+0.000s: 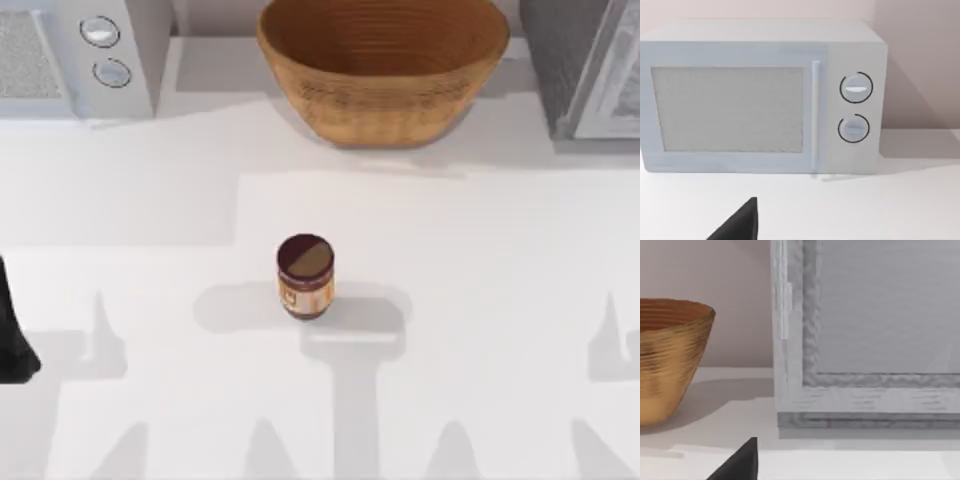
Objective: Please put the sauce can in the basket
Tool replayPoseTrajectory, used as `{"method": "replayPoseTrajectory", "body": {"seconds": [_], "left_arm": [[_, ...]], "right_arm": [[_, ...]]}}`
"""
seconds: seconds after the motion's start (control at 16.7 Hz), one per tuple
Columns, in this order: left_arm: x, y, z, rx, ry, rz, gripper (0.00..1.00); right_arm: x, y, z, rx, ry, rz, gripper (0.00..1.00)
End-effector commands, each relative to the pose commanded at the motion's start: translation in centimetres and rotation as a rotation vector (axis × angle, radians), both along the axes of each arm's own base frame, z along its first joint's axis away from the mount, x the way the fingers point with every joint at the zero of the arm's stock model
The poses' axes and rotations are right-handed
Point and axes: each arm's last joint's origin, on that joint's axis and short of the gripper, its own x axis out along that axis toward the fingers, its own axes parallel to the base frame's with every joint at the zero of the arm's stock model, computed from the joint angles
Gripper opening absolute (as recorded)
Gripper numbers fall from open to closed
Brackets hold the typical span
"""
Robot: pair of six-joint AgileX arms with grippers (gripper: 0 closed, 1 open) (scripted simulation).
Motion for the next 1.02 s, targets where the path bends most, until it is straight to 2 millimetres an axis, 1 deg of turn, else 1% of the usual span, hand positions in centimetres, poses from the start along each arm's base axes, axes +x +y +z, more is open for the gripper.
{"method": "replayPoseTrajectory", "body": {"seconds": [0.24,0.42,0.54,0.66,0.78,0.9,1.02], "left_arm": [[0.1,-0.1,0.3,0.0,-0.002,-0.021,1.0],[0.6,-0.4,1.2,-0.001,-0.005,-0.097,1.0],[1.4,-0.7,2.2,-0.002,-0.004,-0.172,1.0],[2.6,-1.0,3.2,-0.002,-0.001,-0.26,1.0],[4.3,-1.4,4.0,-0.003,0.004,-0.36,1.0],[6.4,-1.8,4.6,-0.004,0.009,-0.468,1.0],[9.0,-2.3,4.6,-0.005,0.013,-0.584,1.0]], "right_arm": [[0.0,0.0,0.0,0.0,0.0,0.0,1.0],[0.0,0.0,0.0,0.0,0.0,0.0,1.0],[0.0,0.0,0.0,0.0,0.0,0.0,1.0],[0.0,0.0,0.0,0.0,0.0,0.0,1.0],[0.0,0.0,0.0,0.0,0.0,0.0,1.0],[0.0,0.0,0.0,0.0,0.0,0.0,1.0],[0.0,0.0,0.0,0.0,0.0,0.0,1.0]]}}
